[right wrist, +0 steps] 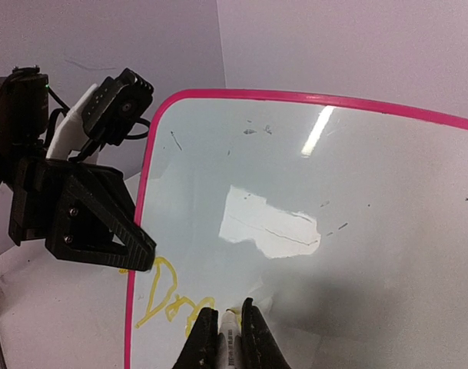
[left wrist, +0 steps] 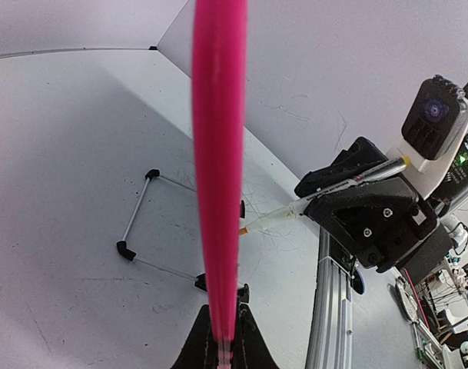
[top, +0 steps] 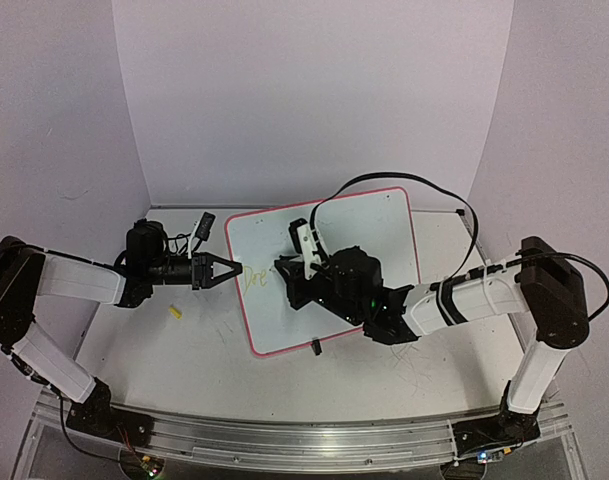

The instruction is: Write a sentence on the whiteboard

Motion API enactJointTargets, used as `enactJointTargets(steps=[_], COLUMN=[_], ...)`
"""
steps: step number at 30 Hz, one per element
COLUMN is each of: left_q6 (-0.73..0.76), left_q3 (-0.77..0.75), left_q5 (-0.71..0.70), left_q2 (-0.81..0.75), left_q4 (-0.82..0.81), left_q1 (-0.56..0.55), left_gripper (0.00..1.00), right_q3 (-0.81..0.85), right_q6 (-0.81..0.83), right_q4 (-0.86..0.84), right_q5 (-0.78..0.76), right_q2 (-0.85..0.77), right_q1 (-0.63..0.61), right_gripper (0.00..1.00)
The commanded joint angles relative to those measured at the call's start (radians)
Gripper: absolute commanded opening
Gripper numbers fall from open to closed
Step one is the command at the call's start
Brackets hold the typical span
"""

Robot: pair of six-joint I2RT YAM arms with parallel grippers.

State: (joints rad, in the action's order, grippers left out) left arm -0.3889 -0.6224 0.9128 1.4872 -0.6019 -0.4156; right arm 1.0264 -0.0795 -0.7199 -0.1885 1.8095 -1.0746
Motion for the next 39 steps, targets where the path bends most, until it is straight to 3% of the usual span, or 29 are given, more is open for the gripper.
enactJointTargets(steps=[1,17,39], left_q6=[0.053,0.055,0.055], left_q3=[-0.035,-0.034,-0.028], left_q5=[0.003,0.004,0.005], left_q2=[0.015,0.011,0.005], left_q4=[-0.002,-0.001,-0.001], left_q1=[-0.014,-0.014,-0.015], left_gripper=[0.0,0.0,0.0], right_q3=[-0.014,-0.039,0.011], right_q6=[-0.009,-0.024,0.004], right_q4=[0.003,0.03,0.001], right_q5=[0.009,0.01,-0.128], right_q2=[0.015,0.012,0.007], right_q1=[-0.009,-0.02,-0.007], right_gripper=[0.0,0.0,0.0])
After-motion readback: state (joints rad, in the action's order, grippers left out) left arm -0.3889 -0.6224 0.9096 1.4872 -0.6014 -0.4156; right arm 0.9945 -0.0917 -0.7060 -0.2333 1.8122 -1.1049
